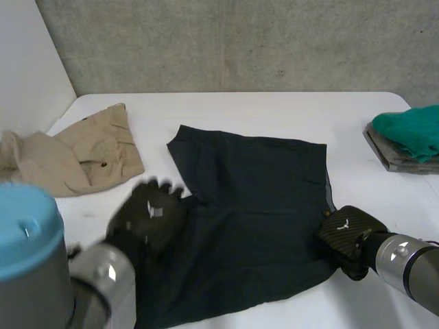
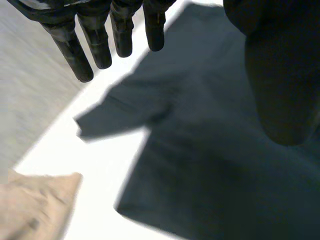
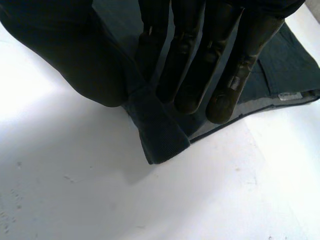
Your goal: Fold the laundry.
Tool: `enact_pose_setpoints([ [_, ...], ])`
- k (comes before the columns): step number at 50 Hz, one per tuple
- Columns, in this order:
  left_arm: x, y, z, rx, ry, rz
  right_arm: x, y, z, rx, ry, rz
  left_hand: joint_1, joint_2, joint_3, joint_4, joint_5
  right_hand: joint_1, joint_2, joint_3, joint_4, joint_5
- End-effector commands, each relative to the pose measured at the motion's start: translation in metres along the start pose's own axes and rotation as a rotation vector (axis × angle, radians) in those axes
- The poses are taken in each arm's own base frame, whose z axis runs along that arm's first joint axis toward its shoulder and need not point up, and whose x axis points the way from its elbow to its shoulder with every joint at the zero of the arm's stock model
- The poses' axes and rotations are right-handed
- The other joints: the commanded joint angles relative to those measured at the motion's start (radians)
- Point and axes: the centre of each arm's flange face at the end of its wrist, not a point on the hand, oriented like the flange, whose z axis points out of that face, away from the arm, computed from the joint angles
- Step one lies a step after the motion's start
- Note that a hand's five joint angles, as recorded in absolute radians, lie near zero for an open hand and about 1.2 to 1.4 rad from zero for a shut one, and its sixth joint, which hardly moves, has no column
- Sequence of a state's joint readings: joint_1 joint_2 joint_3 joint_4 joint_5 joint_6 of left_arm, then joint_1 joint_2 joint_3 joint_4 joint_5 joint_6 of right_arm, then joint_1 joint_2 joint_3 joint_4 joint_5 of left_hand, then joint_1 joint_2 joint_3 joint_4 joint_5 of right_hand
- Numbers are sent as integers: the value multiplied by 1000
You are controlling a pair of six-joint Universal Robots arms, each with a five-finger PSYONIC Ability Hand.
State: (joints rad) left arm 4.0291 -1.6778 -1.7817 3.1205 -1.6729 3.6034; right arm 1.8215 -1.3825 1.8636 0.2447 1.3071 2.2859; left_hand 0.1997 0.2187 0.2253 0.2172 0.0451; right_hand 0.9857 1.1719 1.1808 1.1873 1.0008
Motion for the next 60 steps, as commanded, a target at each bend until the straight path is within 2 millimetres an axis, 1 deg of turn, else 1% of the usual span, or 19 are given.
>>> enact_pose_setpoints([
  [1, -20, -32, 62, 261, 1, -15, 0, 0, 4, 23, 17, -3, 37, 18, 11, 20, 17, 411, 224, 215, 209, 221],
  [3, -25, -34, 83, 308, 22, -11, 0, 0, 5, 29, 21, -6, 70, 50, 44, 52, 49, 411, 224, 215, 209, 221],
  [4, -30, -31, 104, 334, 46, -7, 0, 0, 5, 30, 22, -5, 78, 59, 53, 61, 58, 411, 224, 215, 209, 221],
  [6, -34, -25, 125, 344, 74, -6, 0, 1, 6, 31, 25, -5, 122, 103, 97, 105, 102, 411, 224, 215, 209, 221],
  [7, -41, -17, 146, 343, 85, -6, 0, 1, 7, 30, 24, -5, 195, 176, 169, 178, 175, 411, 224, 215, 209, 221],
  [10, -48, -10, 174, 358, 100, 4, -1, 2, 8, 31, 28, -5, 281, 262, 255, 263, 261, 411, 224, 215, 209, 221],
  [11, -51, -4, 191, 364, 103, 24, 0, 2, 8, 34, 29, -6, 325, 306, 299, 307, 305, 411, 224, 215, 209, 221],
  [13, -52, 3, 207, 369, 98, 60, -1, 3, 9, 32, 27, -5, 357, 338, 332, 340, 337, 411, 224, 215, 209, 221],
  [14, -51, 7, 221, 379, 92, 107, -1, 4, 11, 30, 24, -5, 378, 359, 352, 360, 358, 411, 224, 215, 209, 221],
  [18, -45, 21, 244, 388, 102, 192, -2, 5, 14, 28, 24, -4, 395, 376, 370, 378, 375, 411, 224, 215, 209, 221],
  [22, -37, 35, 255, 383, 167, 194, -2, 6, 15, 30, 27, -5, 401, 382, 376, 384, 381, 411, 224, 215, 209, 221],
  [24, -36, 38, 258, 383, 176, 193, -1, 6, 16, 30, 26, -4, 407, 388, 382, 390, 387, 411, 224, 215, 209, 221],
  [29, -33, 45, 266, 388, 183, 194, -2, 8, 20, 26, 22, -3, 682, 663, 657, 665, 662, 411, 224, 215, 209, 221],
  [35, -28, 56, 273, 378, 185, 193, -3, 10, 22, 21, 19, -1, 877, 858, 851, 859, 857, 411, 224, 215, 209, 221],
  [39, -30, 56, 272, 367, 169, 200, -3, 10, 22, 20, 18, 0, 1196, 1177, 1170, 1178, 1176, 411, 224, 215, 209, 221],
  [42, -33, 57, 270, 338, 136, 202, -2, 10, 23, 23, 24, -1, 1197, 1178, 1171, 1179, 1177, 411, 224, 215, 209, 221],
  [48, -52, 51, 252, 221, -15, 258, -2, 10, 23, 23, 24, -1, 1197, 1178, 1171, 1179, 1177, 411, 224, 215, 209, 221],
  [56, -59, 58, 222, 60, -113, 282, -3, 10, 22, 21, 23, -2, 1197, 1178, 1171, 1179, 1177, 411, 224, 215, 209, 221],
  [60, -57, 64, 210, -20, -152, 274, -4, 10, 22, 21, 21, -1, 1197, 1178, 1171, 1179, 1177, 411, 224, 215, 209, 221],
])
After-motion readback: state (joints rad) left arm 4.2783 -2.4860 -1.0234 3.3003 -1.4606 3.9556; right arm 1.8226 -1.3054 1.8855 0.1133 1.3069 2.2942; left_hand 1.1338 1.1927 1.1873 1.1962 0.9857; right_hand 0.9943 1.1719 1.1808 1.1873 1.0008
